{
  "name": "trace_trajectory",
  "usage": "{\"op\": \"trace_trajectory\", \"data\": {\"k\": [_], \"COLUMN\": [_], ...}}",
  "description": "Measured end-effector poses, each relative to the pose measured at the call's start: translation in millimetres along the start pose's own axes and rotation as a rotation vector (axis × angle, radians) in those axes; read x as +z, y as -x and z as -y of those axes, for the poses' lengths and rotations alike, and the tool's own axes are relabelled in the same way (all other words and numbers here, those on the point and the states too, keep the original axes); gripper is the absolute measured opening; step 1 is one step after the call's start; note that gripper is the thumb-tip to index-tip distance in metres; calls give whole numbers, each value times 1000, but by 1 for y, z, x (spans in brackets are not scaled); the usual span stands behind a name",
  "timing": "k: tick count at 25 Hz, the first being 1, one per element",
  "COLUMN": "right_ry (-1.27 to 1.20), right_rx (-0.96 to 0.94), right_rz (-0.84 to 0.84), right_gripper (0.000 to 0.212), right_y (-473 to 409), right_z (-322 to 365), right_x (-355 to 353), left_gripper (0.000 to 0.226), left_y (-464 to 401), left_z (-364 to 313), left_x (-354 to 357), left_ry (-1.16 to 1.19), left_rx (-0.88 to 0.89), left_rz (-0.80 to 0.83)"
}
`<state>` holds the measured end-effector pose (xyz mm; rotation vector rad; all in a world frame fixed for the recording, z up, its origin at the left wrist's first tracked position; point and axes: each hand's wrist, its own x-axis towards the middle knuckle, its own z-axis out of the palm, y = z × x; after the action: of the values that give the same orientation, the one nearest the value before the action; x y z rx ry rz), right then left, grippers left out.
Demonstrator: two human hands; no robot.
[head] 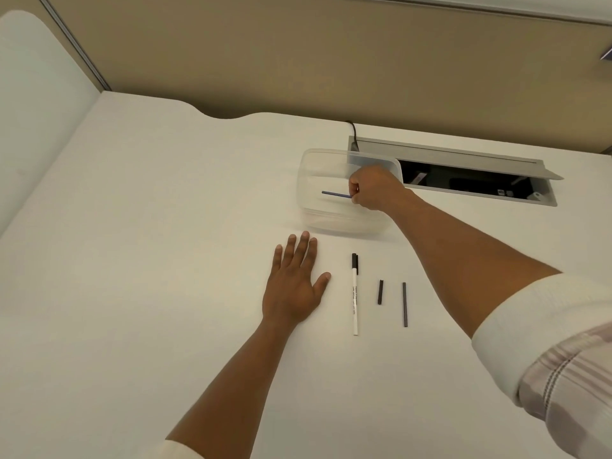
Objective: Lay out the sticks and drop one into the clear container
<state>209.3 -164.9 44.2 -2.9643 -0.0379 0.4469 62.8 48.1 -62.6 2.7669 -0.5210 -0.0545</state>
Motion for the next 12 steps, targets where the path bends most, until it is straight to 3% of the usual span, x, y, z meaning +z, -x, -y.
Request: {"op": "trace_trajectory", "data": {"k": [12], "right_ry": [106], "right_rx": [-33], "right_rz": [45], "right_gripper": [14], "right_y": [-15], "right_z": [3], "right_x": [8], "left_gripper": [68], "left_y": [-1], "left_z": [0], "left_x": [2], "left_ry": [-12], "left_rx": [-17], "left_rz": [-16]}}
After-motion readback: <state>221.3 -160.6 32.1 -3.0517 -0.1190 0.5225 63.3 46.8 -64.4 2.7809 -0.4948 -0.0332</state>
